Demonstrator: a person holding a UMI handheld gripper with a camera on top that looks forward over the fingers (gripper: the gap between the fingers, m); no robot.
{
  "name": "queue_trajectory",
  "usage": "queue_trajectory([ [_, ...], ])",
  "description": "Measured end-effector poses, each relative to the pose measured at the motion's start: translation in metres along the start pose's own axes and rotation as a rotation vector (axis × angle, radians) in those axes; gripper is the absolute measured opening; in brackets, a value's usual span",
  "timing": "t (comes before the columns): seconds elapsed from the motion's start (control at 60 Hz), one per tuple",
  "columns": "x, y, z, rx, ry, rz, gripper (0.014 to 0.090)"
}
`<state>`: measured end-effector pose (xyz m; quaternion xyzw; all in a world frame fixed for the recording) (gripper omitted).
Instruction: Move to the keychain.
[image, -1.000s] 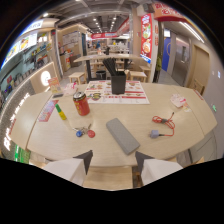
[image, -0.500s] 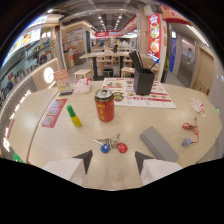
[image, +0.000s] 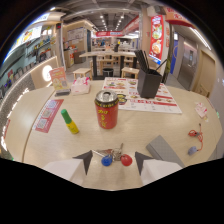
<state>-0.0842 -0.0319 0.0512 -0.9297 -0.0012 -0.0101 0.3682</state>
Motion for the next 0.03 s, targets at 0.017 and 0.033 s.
queue_trajectory([
  [0.017, -0.0002, -0.0008, 0.0001, 0.003, 0.001, 0.001, 0.0840],
  [0.033, -0.0006, -0.0007, -0.0002, 0.001, 0.000, 0.004, 0.0841],
])
